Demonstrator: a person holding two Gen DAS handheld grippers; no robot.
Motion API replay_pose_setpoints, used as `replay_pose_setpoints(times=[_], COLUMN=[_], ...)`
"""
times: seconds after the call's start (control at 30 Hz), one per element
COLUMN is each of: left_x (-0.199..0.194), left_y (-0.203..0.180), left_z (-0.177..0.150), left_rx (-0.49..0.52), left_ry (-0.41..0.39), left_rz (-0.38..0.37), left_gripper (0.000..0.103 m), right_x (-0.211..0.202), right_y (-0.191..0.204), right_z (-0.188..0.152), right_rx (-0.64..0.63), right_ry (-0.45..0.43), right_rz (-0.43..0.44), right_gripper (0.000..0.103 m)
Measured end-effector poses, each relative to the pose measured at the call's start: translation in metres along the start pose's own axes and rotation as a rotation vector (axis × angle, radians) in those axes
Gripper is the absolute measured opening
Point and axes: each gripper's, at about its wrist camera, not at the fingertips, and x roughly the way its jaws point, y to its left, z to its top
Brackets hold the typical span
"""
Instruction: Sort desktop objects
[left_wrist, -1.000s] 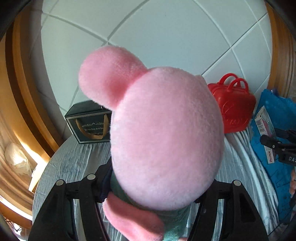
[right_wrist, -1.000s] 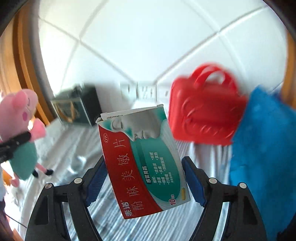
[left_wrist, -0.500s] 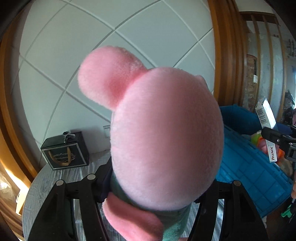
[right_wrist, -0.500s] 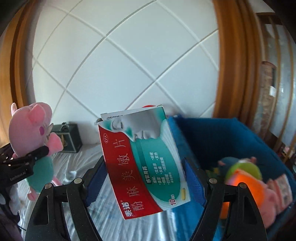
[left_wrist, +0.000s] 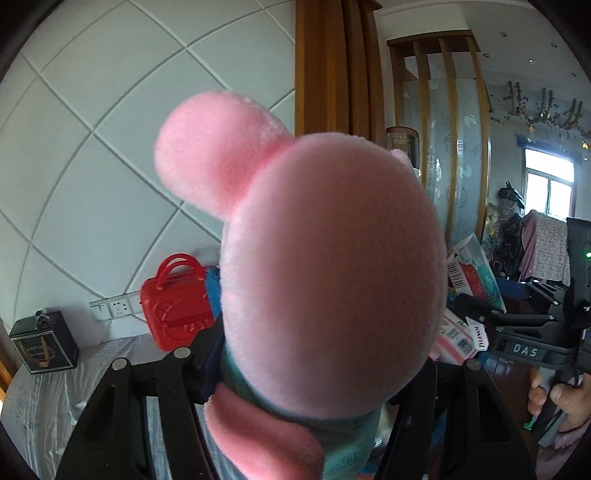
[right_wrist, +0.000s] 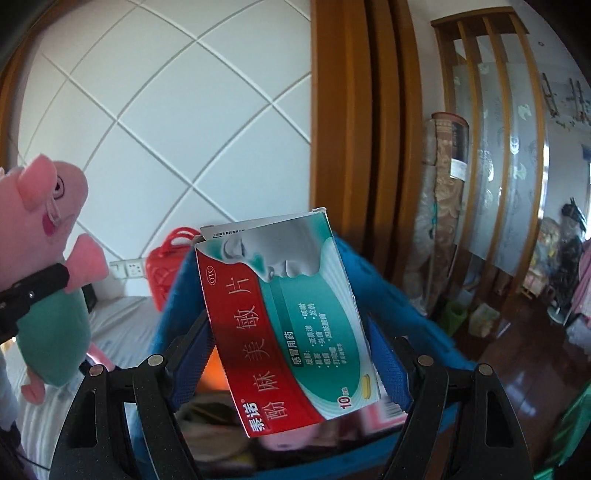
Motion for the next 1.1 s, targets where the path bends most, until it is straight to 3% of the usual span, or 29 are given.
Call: replay_pose_setpoints(times=[0.13, 0.27, 0.37, 0.47, 0.57, 0.67, 0.73, 0.83, 1.1], left_x=[0.048, 0.125, 0.178, 0.203, 0.198, 0.182, 0.172, 0.153, 0.113], left_y=[-0.073, -0.122, -0.137, -0.149, -0.148, -0.133, -0.119, -0.123, -0.124], left_z=[0.001, -0.015, -0.029, -0.028, -0.018, -0.014, -0.011, 0.005, 0.029], left_rx=[0.028, 0.033, 0.083, 0.114, 0.085, 0.052, 0.059, 0.096, 0.03], left_ry=[0.06, 0.276, 0.378, 0.41, 0.388, 0.363, 0.332, 0.277, 0.187], left_rz=[0.012, 0.019, 0.117, 0.183, 0.184, 0.187, 0.193, 0.224, 0.254], left_gripper=[0.064, 0.065, 0.066, 0.069, 0.071, 0.071, 0.072, 0.082, 0.082], right_x=[0.032, 0.073, 0.102, 0.116, 0.113, 0.111, 0.106, 0.102, 0.067], right_y=[-0.051, -0.075, -0.077, -0.074, -0.071, -0.078, -0.08, -0.085, -0.093], right_z=[-0.017, -0.041, -0.058, -0.069, -0.068, -0.063, -0.067, -0.066, -0.064], right_rx=[-0.013, -0.007, -0.026, -0.078, -0.081, -0.071, -0.071, -0.064, -0.073], right_ry=[0.083, 0.203, 0.271, 0.289, 0.279, 0.27, 0.259, 0.26, 0.224], right_rz=[0.021, 0.084, 0.102, 0.078, 0.109, 0.154, 0.162, 0.182, 0.187], right_gripper=[0.08, 0.08, 0.08, 0.079, 0.082, 0.098, 0.102, 0.102, 0.103])
